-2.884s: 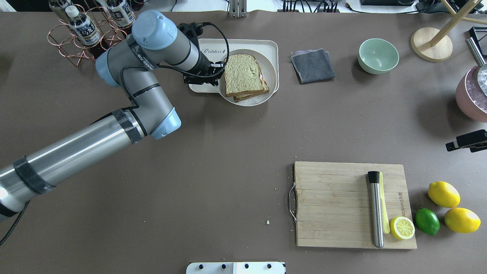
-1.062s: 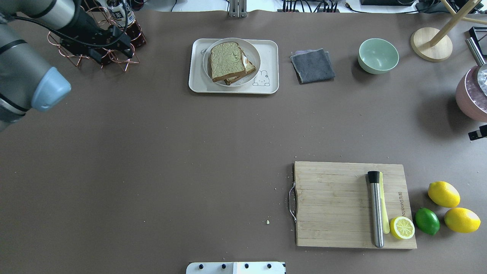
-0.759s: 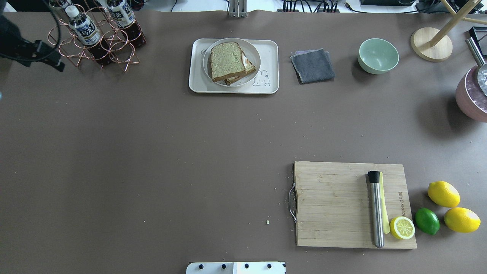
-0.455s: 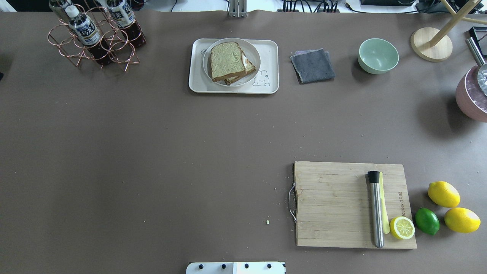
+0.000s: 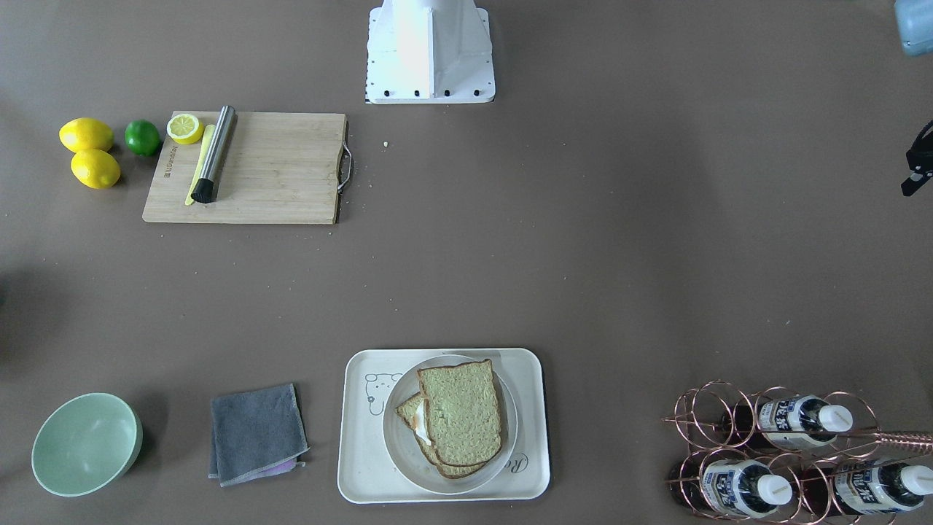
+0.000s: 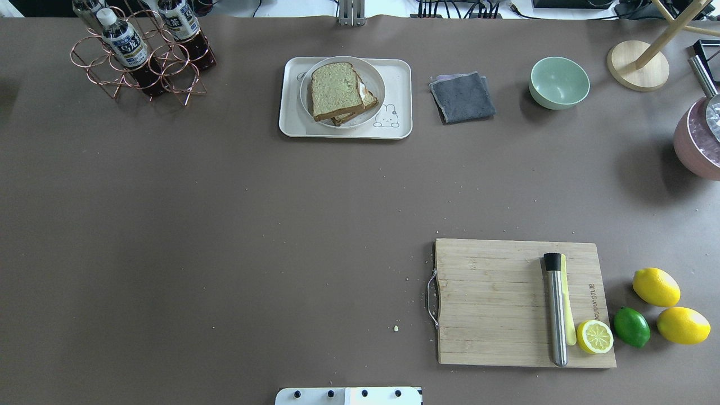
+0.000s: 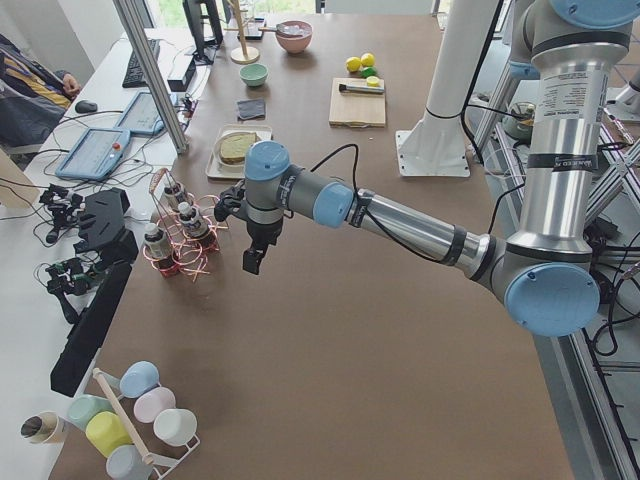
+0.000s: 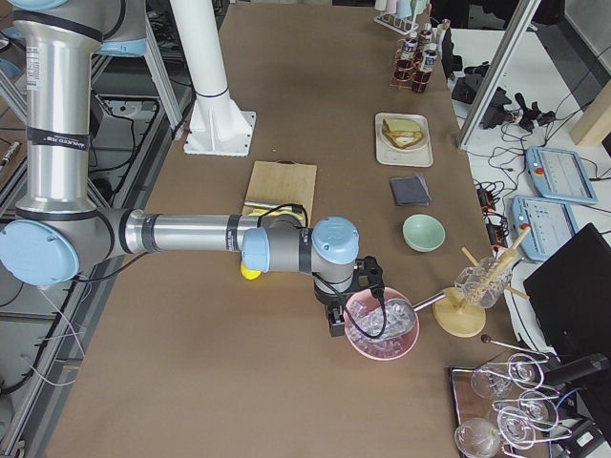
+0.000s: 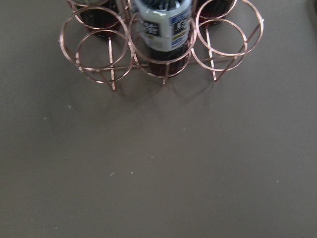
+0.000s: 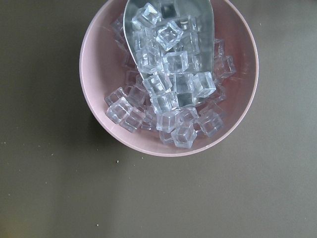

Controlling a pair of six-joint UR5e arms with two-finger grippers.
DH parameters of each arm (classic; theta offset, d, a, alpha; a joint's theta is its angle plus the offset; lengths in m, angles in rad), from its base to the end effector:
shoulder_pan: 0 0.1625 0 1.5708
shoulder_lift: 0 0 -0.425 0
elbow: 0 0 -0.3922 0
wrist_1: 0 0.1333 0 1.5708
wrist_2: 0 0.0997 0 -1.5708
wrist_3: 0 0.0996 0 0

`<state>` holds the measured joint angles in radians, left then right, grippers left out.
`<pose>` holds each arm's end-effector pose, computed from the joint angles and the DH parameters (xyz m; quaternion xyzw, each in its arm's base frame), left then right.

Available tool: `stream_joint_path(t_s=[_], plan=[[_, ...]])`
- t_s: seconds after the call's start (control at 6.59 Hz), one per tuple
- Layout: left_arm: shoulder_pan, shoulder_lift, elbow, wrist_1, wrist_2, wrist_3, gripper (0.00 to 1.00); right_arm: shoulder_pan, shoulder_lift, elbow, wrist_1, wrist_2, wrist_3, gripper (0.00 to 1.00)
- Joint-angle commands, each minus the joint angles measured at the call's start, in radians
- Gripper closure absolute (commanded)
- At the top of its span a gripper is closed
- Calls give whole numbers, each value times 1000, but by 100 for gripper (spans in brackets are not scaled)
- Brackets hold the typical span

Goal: Make sandwich and place on tray

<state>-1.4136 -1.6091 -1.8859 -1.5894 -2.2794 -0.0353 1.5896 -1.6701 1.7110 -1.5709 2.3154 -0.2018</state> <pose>0.0114 -0.5091 0.4857 0.1399 0.3560 0.1202 0.9161 0.0743 -0.4510 0.6385 0.0589 -0.3594 -0.0925 0.9267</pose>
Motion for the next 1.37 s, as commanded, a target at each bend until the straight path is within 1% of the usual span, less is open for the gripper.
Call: stream_joint_path(t_s=[0.0, 0.15, 0.3, 0.46, 0.61, 0.76, 0.91, 1.06, 1.21], plan=[[-1, -9, 8, 5, 0, 0, 2, 1, 19, -2, -1, 1, 2, 0], [-14, -6, -2, 5, -3, 2, 2, 1, 10, 1, 3, 4, 2, 0], [-53, 1, -10, 12, -67, 2, 2, 1, 7, -1, 8, 1, 1, 0], [-57, 5, -13, 29, -115, 8, 2, 3, 12, 5, 6, 4, -2, 0], [-58, 29, -21, 32, -118, 9, 2, 3, 16, 9, 5, 2, -2, 0], [-58, 49, -21, 72, -118, 9, 2, 7, 18, 12, 5, -1, -2, 0], [-61, 107, -22, 87, -118, 11, 2, 7, 26, 12, 5, -8, -2, 0], [-82, 164, -15, 74, -118, 12, 2, 25, 58, 12, -3, -7, -1, 0], [-132, 172, -7, 80, -120, 46, 2, 26, 67, 7, -3, -30, -1, 0]])
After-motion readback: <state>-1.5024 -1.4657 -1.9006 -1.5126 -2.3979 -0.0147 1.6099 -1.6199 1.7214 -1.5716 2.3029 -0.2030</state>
